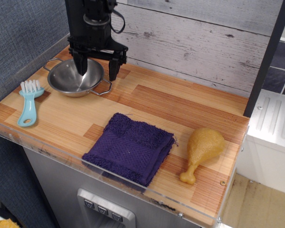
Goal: Place the pot on top of towel.
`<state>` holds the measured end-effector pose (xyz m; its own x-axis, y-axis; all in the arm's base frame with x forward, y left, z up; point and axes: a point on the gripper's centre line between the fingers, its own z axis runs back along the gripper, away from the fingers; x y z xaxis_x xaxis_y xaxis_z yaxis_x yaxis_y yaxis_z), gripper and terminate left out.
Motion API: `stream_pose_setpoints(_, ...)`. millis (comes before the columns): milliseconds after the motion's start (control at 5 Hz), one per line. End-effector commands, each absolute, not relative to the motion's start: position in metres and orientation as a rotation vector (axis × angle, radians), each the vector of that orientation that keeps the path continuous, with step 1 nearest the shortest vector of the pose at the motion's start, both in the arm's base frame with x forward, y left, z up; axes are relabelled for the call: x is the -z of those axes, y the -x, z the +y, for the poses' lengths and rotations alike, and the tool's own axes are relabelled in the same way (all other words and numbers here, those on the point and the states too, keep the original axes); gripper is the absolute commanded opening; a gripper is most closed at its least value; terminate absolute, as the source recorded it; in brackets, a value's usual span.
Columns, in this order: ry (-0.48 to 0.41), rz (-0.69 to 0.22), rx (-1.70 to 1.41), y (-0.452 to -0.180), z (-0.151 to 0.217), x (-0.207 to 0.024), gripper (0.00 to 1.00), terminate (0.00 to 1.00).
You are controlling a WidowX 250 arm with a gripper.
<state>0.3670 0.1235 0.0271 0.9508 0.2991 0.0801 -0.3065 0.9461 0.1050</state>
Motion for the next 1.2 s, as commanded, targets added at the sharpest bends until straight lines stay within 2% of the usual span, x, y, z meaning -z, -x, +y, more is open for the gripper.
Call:
stream_pose_setpoints(0,-0.134,-0.096,-0.335,-0.369,0.127,-0.03,0.0,0.0)
stream_pose_setpoints(200,-0.137,-0.086,-0.322,-0.367,0.125,-0.03,0.0,0.0)
stream_pose_setpoints(400,-0.114,-0.107,-0.314,-0.364,0.123,-0.041,0.0,0.0)
stream_pose_setpoints(1000,0.0,-0.287,-0.303,-0.333,0.118,-0.13,0.0,0.0)
